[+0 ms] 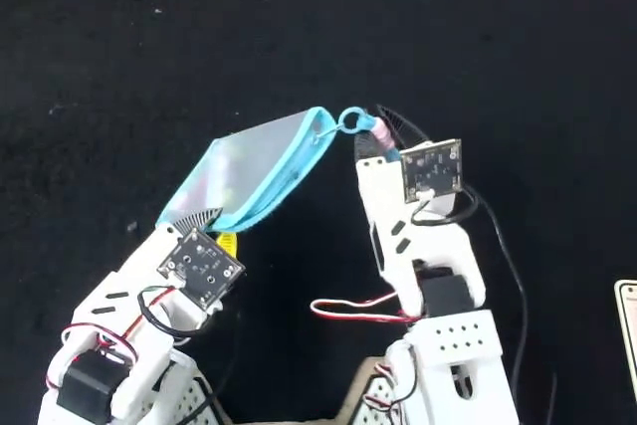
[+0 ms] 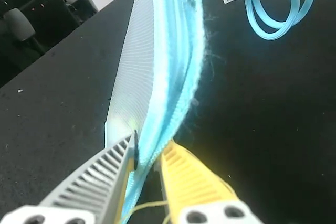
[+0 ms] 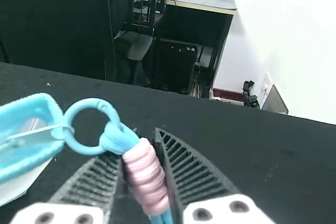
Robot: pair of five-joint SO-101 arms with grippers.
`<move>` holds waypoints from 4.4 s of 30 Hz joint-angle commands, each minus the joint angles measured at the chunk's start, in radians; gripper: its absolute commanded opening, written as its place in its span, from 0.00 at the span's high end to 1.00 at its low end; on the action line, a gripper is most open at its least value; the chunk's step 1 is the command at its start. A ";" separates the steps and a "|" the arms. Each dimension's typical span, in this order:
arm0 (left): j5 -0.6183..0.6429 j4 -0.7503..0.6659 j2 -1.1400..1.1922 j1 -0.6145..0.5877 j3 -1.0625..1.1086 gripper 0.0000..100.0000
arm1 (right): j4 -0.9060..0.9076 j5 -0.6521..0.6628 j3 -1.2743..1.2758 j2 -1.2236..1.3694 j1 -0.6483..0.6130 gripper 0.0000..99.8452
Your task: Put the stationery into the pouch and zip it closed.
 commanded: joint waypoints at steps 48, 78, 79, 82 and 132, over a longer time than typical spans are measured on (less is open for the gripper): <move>0.018 0.006 0.026 -0.004 0.015 0.97 | -0.163 -0.014 -0.127 0.401 0.143 0.99; 0.057 0.006 0.026 -0.004 0.012 0.97 | -0.161 -0.014 -0.208 0.582 0.213 0.99; 0.057 0.006 0.026 -0.004 0.012 0.97 | -0.161 -0.014 -0.217 0.605 0.213 0.99; 0.057 0.006 0.026 -0.004 0.013 0.97 | -0.161 -0.014 -0.229 0.622 0.218 0.99; 0.170 -0.494 0.400 -0.335 -0.170 0.97 | 0.457 -0.155 -0.140 0.015 -0.072 0.73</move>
